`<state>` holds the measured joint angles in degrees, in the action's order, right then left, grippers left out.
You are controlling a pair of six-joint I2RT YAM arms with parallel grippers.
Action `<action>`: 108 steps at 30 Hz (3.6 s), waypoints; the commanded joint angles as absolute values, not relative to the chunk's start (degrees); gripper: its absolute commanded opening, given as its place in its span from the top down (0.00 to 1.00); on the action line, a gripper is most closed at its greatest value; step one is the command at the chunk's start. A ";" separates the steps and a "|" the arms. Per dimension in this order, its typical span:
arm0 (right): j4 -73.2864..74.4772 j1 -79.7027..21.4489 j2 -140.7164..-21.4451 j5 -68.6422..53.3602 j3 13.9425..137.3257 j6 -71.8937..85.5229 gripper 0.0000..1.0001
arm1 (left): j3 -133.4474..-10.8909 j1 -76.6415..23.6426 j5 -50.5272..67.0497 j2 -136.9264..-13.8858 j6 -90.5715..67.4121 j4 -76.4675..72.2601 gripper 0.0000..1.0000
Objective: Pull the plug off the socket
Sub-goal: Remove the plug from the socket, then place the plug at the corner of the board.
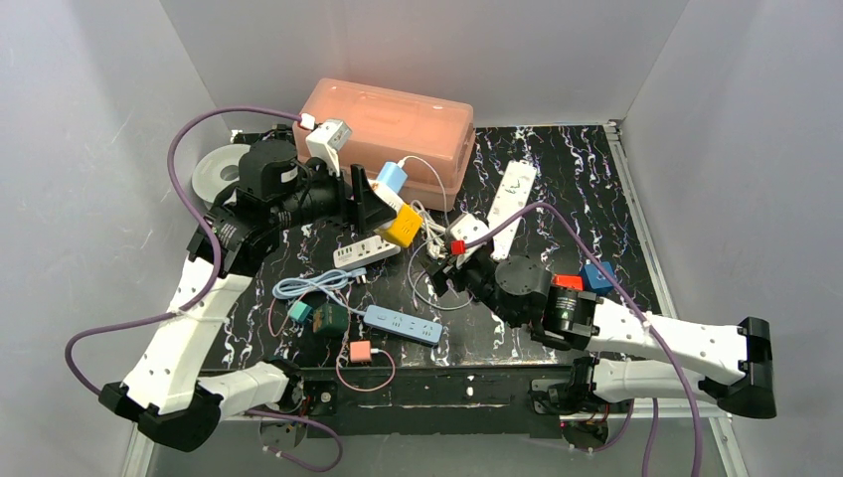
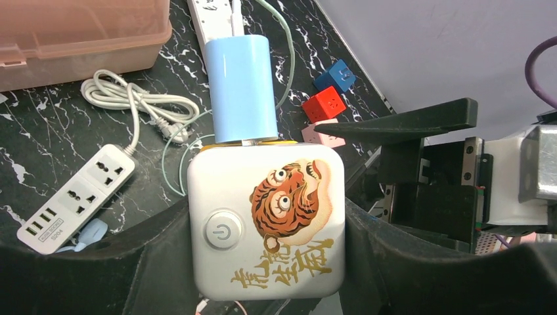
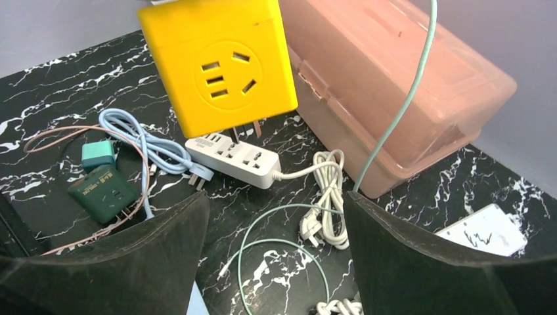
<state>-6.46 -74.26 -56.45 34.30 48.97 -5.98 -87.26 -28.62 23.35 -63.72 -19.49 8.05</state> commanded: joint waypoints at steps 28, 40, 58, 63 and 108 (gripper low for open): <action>-7.81 -67.71 -64.38 11.69 62.50 -13.14 0.13 | -90.48 -28.74 35.68 -62.63 -20.39 3.87 1.00; -4.86 -65.13 -69.05 6.21 66.85 -12.06 0.13 | -89.88 -28.74 36.99 -62.04 -20.48 3.69 1.00; -8.75 -65.16 -62.38 12.96 53.44 -4.91 0.99 | -91.58 -28.74 35.60 -62.25 -18.69 4.12 1.00; -10.17 -65.14 -56.91 14.55 42.38 -1.77 0.99 | -93.28 -28.74 35.29 -62.81 -18.26 4.07 1.00; 24.08 -53.17 -59.26 25.19 28.03 51.21 0.99 | -88.93 -28.74 48.26 -60.55 1.48 14.57 1.00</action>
